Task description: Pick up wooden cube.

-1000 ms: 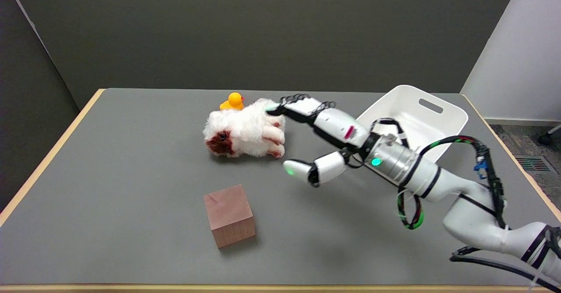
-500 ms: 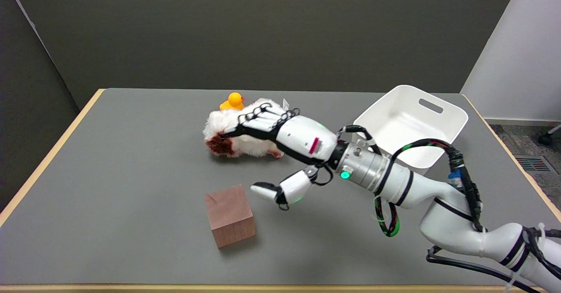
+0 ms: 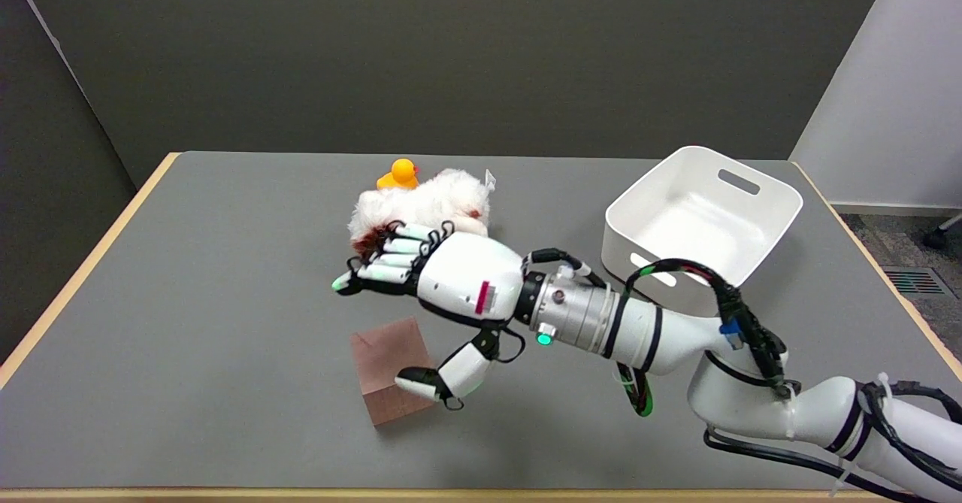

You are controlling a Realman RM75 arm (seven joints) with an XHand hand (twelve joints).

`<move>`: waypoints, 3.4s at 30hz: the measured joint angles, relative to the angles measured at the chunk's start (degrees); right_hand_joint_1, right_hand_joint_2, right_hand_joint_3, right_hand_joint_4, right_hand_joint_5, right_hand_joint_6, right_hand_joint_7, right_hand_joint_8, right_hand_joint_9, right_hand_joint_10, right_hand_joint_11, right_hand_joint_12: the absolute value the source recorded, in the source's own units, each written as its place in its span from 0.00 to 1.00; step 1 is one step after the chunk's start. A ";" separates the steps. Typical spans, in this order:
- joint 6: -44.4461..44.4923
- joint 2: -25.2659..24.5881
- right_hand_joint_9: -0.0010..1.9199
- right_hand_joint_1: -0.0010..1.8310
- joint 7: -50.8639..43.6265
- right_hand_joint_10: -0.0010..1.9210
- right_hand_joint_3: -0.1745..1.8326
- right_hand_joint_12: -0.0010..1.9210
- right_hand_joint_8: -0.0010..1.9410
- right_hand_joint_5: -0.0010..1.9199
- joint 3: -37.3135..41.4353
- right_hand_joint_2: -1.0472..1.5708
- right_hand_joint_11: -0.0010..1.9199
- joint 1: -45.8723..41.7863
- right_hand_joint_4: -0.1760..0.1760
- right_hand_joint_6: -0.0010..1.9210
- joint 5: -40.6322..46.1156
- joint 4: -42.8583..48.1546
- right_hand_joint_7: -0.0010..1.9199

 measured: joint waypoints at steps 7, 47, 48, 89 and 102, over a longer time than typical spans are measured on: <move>-1.10 -0.41 0.13 0.31 0.50 0.40 0.52 0.64 0.21 0.13 -2.88 0.61 0.05 1.29 0.54 0.24 -3.18 -0.48 0.21; -5.95 -7.74 0.09 0.30 0.86 0.37 0.52 0.62 0.18 0.11 -5.04 0.61 0.01 2.19 0.49 0.21 -15.70 -3.92 0.16; -6.17 -7.86 0.09 0.30 0.88 0.37 0.52 0.62 0.18 0.11 -5.01 0.61 0.01 2.21 0.49 0.21 -15.83 -4.18 0.16; -9.99 -10.63 0.36 0.71 0.97 0.66 0.24 0.87 0.71 0.23 -2.41 0.81 0.28 0.64 0.20 0.52 -14.55 -10.78 0.42; -9.91 -10.49 0.40 0.65 0.73 0.67 0.15 0.87 0.70 0.28 -0.27 0.86 0.32 0.26 0.00 0.78 -14.74 -9.57 0.46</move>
